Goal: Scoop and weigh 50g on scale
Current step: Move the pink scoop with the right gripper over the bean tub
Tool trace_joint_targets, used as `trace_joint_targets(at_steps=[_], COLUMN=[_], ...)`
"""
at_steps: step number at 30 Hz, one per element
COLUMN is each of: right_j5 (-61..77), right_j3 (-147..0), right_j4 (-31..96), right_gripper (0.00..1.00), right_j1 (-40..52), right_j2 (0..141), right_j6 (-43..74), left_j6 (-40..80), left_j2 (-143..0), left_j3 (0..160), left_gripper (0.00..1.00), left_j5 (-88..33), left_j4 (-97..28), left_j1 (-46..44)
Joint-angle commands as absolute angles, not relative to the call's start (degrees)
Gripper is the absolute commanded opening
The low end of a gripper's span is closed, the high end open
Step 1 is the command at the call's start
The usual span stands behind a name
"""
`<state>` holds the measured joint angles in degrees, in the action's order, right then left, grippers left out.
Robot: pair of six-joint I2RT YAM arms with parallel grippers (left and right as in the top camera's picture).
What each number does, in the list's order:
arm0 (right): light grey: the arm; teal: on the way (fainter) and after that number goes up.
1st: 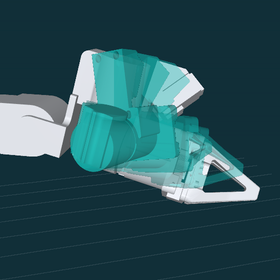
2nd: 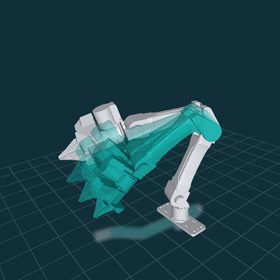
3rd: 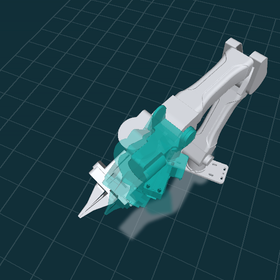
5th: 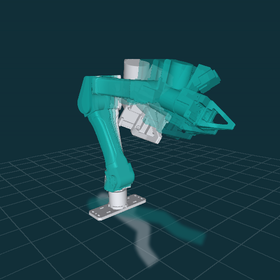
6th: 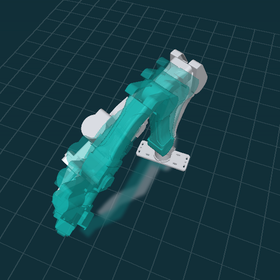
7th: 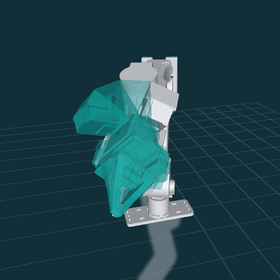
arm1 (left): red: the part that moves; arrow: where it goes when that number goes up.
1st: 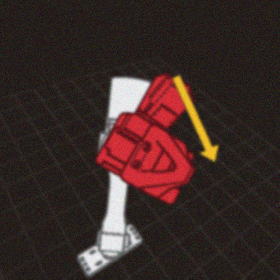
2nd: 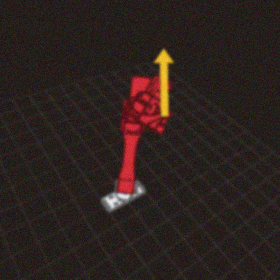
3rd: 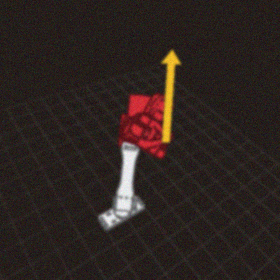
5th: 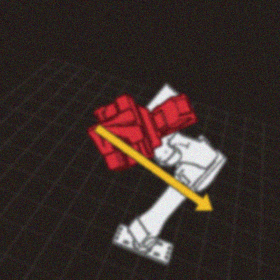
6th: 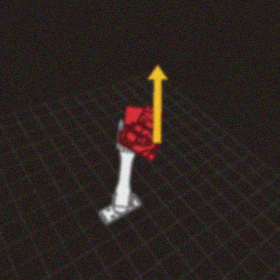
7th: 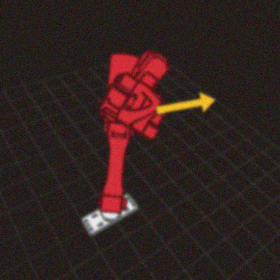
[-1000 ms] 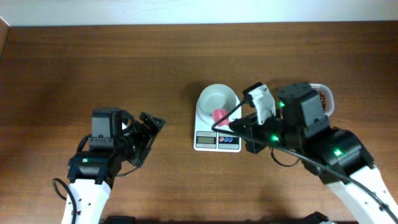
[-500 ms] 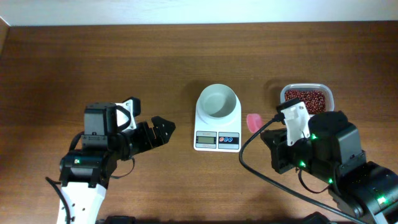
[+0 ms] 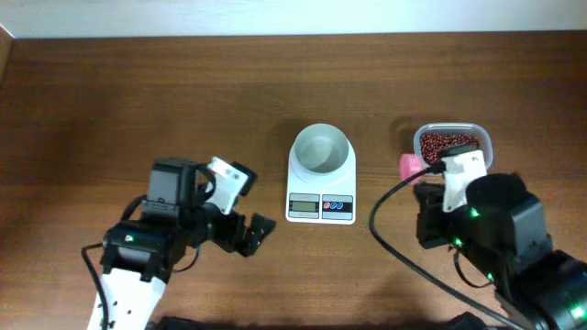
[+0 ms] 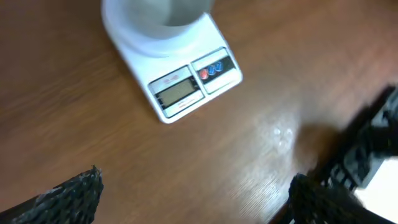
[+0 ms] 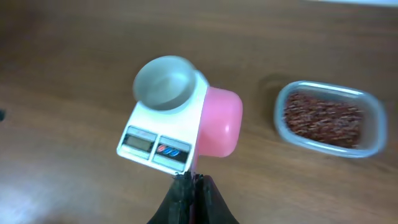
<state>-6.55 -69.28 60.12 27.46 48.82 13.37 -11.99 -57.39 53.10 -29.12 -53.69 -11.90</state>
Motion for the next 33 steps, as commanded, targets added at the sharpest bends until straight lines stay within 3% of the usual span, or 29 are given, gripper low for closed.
trace_joint_targets(at_steps=[1, 5, 8, 12, 19, 22, 25, 28, 30, 33], right_j5=[-12.8, -18.1, -17.9, -3.4, -1.9, -2.1, -2.1, -2.1, -4.8, -5.3], right_j3=[-70.1, -70.1, -70.1, -69.4, -67.2, -67.2, -67.2, -67.2, -67.2, -67.5], right_j4=[60.6, 61.4, 62.8, 65.4, 64.6, 63.5, 63.1, 63.1, 62.5, 61.3], right_gripper=[0.04, 0.04, 0.04, 0.04, 0.04, 0.04, 0.04, 0.04, 0.04, 0.04], right_j1=[27.2, 26.1, 20.0, 10.7, 10.5, 10.5, 10.5, 10.5, 10.3, 9.6], right_j2=[46.3, 45.0, 45.0, 46.4, 50.6, 50.6, 50.6, 50.6, 50.6, 50.6], right_j6=[14.0, 14.0, 14.0, 14.0, 14.0, 13.9, 13.9, 13.8, 13.8, 13.8], left_j6=[-18.4, -21.7, -24.6, -25.4, -25.4, -25.4, -25.4, -25.4, -14.5, 0.2], left_j2=[-56.8, -56.8, -56.9, -56.9, -56.9, -56.9, -57.0, -58.9, -61.7, -65.5], left_j3=[53.8, 57.1, 57.4, 57.4, 57.4, 57.4, 57.4, 57.4, 57.4, 57.4], left_gripper=[0.99, 0.99, 0.99, 0.99, 0.99, 0.99, 0.99, 0.99, 0.99, 0.96], left_j5=[-23.9, -22.6, -22.5, -22.0, -21.7, -30.9, -53.6, -54.2, -47.2, -21.9], left_j4=[-53.6, -54.0, -56.1, -55.4, -54.6, -54.0, -50.0, -47.1, -44.6, -41.0], left_j1=[-16.3, -17.3, -17.3, -17.2, -17.2, -17.2, -17.2, -17.2, -18.5, -30.6])
